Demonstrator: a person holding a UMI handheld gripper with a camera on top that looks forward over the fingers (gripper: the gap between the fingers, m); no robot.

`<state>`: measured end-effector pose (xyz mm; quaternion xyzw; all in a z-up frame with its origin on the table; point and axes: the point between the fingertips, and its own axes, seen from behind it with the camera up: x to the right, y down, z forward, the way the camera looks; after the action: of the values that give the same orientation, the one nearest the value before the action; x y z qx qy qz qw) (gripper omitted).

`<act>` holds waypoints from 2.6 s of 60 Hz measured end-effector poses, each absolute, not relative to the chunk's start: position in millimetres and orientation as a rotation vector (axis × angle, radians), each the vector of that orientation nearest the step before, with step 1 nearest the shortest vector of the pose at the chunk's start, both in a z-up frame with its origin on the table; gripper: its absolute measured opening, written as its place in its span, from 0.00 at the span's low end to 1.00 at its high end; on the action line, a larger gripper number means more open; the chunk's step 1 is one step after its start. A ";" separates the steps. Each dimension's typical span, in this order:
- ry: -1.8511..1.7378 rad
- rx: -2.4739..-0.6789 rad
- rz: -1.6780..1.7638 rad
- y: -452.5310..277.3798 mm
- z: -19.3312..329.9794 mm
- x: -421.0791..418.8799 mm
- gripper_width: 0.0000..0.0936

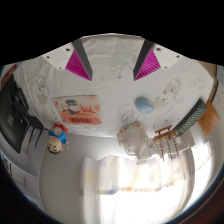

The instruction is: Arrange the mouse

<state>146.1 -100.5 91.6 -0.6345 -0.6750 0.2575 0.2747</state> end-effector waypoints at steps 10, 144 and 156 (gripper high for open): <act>-1.851 -1.641 0.766 -171.1 84.4 124.5 0.91; -1.643 -1.656 0.731 88.4 -2.8 -115.6 0.47; -1.652 -1.708 0.698 109.2 -6.0 -102.8 0.90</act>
<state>-102.8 109.2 -6.0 -0.6518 -0.6306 0.2663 0.3264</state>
